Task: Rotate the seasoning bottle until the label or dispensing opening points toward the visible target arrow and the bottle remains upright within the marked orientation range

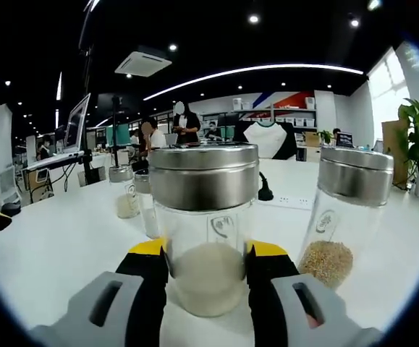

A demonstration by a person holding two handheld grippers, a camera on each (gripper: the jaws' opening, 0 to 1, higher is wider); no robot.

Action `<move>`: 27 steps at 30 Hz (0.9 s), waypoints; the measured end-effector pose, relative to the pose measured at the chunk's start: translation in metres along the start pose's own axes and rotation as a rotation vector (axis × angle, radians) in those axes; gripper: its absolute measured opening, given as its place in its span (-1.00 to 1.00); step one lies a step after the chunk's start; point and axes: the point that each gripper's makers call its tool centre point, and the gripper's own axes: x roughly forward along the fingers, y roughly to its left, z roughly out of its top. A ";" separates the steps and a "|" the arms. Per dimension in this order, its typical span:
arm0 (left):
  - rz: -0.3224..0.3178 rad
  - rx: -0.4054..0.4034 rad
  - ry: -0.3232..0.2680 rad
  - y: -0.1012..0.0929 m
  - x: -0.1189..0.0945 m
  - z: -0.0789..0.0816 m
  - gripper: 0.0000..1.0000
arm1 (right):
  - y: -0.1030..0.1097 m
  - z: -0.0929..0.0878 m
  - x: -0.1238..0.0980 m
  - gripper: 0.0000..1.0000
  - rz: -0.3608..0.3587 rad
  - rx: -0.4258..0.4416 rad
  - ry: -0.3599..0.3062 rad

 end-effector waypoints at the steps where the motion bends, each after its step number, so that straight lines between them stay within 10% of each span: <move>1: 0.000 0.000 0.000 0.000 0.000 0.000 0.93 | 0.001 0.000 -0.002 -0.17 0.005 -0.003 0.000; 27: -0.005 -0.007 0.006 -0.002 0.001 -0.002 0.93 | 0.028 -0.011 -0.040 -0.17 0.140 -0.031 0.017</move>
